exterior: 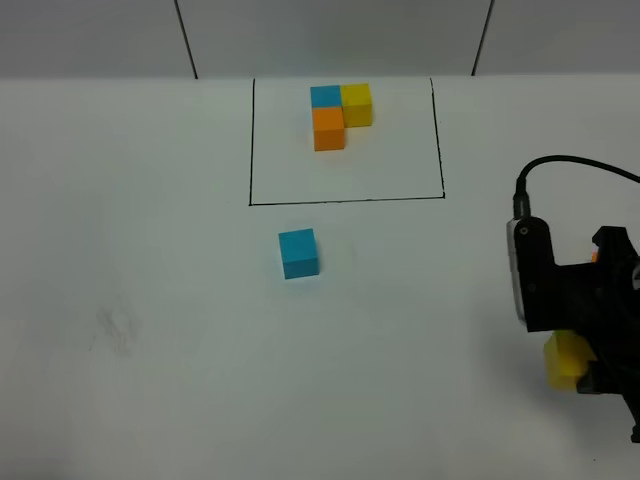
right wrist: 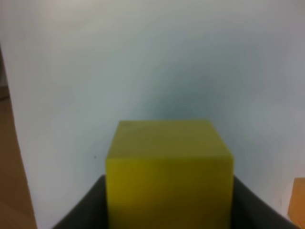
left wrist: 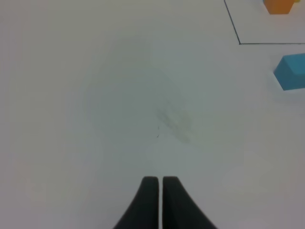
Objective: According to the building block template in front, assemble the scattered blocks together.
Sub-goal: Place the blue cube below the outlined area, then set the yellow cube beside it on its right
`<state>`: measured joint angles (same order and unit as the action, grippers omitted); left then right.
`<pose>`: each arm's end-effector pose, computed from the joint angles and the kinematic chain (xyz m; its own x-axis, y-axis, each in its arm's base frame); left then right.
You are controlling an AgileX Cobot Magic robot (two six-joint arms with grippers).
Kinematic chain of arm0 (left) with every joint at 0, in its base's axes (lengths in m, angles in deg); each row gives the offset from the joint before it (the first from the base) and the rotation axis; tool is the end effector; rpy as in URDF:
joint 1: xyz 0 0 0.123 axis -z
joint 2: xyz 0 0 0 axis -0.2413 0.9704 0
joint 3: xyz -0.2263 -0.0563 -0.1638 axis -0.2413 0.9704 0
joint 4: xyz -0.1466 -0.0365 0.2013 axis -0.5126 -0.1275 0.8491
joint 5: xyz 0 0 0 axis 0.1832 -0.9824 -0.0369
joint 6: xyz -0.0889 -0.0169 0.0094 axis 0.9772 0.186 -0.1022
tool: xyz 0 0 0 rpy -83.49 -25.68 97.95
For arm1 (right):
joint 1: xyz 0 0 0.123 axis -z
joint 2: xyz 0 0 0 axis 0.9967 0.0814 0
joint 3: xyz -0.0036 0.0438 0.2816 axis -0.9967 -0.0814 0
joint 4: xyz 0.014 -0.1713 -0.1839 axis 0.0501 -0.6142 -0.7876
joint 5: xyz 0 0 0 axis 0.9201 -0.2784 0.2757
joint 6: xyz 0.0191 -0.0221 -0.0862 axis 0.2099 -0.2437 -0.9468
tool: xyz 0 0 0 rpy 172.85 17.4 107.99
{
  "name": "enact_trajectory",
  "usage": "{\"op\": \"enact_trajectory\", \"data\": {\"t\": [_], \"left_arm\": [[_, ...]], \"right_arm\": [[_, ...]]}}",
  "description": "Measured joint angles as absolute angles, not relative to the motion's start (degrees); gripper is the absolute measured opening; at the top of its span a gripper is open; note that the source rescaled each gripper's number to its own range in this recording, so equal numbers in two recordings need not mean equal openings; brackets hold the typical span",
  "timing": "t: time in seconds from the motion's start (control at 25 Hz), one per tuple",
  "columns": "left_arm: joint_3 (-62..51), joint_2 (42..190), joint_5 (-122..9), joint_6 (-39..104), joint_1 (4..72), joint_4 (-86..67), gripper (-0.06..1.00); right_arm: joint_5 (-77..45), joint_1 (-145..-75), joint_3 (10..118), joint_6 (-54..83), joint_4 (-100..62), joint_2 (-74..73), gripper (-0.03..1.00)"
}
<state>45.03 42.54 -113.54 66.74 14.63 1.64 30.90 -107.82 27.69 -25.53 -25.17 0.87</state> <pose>-0.0069 -0.0033 0.2782 -0.4533 -0.0222 -0.8911 0.0314 0.9987 -0.0409 0.1940 0.0823 0.2288 -0.0872 -0.9921 -0.0904 -0.9870 0.0984 -0.1275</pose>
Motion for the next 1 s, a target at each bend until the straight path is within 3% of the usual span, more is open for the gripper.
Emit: {"op": "enact_trajectory", "data": {"t": [0.44, 1.0], "left_arm": [[45.03, 42.54, -113.54, 66.74, 14.63, 1.64, 0.0], [45.03, 42.54, -113.54, 66.74, 14.63, 1.64, 0.0]], "right_arm": [[23.45, -108.33, 30.4, -21.85, -25.67, 1.24, 0.54], [34.83, -108.5, 56.53, -28.62, -22.04, 19.25, 0.54]]}}
